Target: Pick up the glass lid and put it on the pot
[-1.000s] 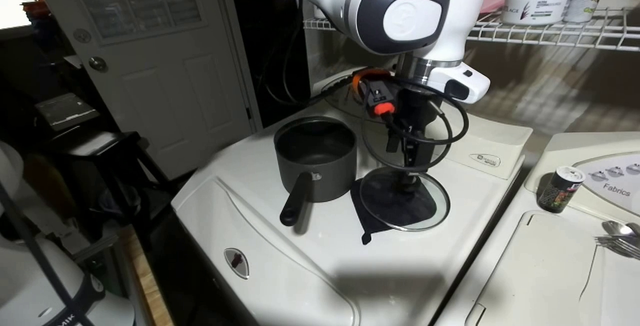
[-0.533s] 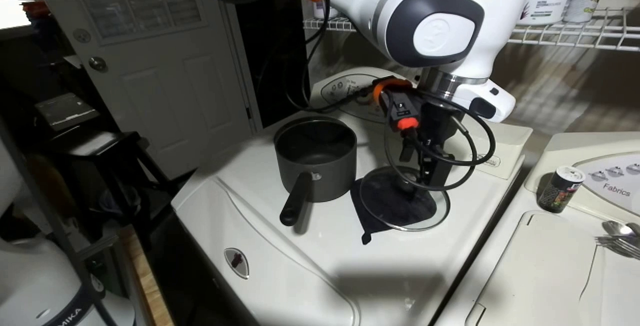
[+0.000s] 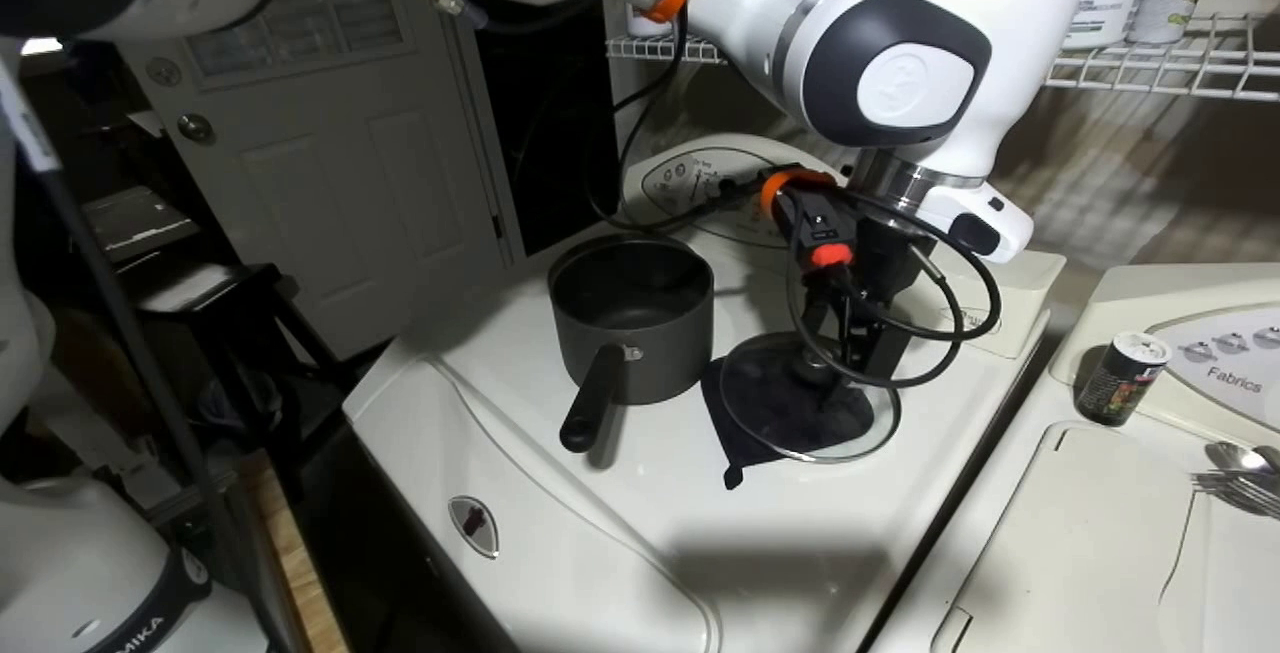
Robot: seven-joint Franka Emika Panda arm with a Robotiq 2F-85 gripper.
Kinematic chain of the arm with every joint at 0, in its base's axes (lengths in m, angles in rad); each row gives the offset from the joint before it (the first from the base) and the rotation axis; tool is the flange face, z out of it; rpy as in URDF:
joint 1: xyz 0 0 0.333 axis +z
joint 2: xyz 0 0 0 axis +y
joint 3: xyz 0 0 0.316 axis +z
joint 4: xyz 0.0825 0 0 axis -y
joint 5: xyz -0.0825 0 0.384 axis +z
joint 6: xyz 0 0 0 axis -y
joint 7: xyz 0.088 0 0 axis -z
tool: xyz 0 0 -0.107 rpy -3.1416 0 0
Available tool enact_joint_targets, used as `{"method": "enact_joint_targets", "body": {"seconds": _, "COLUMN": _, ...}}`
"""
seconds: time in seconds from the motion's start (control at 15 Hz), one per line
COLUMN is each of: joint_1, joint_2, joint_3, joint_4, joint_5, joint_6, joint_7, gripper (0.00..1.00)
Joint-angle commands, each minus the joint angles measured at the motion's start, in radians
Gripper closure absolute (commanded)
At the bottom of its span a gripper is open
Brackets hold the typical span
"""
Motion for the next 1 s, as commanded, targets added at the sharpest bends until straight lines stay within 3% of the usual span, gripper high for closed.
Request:
{"method": "enact_joint_targets", "body": {"seconds": 0.0, "joint_1": -0.012, "joint_2": 0.050, "joint_3": 0.007, "joint_4": 0.079, "joint_5": 0.030, "joint_6": -0.066, "joint_7": -0.020, "gripper": 0.00}}
{"method": "enact_joint_targets", "body": {"seconds": 0.6, "joint_1": -0.004, "joint_2": 0.078, "joint_3": 0.018, "joint_4": 0.096, "joint_5": 0.030, "joint_6": -0.081, "joint_7": -0.017, "gripper": 0.00}}
{"method": "enact_joint_targets", "body": {"seconds": 0.67, "joint_1": -0.004, "joint_2": 0.080, "joint_3": 0.020, "joint_4": 0.097, "joint_5": 0.030, "joint_6": -0.081, "joint_7": -0.017, "gripper": 0.08}}
{"method": "enact_joint_targets", "body": {"seconds": 0.73, "joint_1": -0.003, "joint_2": 0.080, "joint_3": 0.021, "joint_4": 0.096, "joint_5": 0.030, "joint_6": -0.078, "joint_7": -0.016, "gripper": 0.26}}
{"method": "enact_joint_targets", "body": {"seconds": 0.93, "joint_1": 0.000, "joint_2": 0.079, "joint_3": 0.023, "joint_4": 0.091, "joint_5": 0.030, "joint_6": -0.068, "joint_7": -0.014, "gripper": 0.49}}
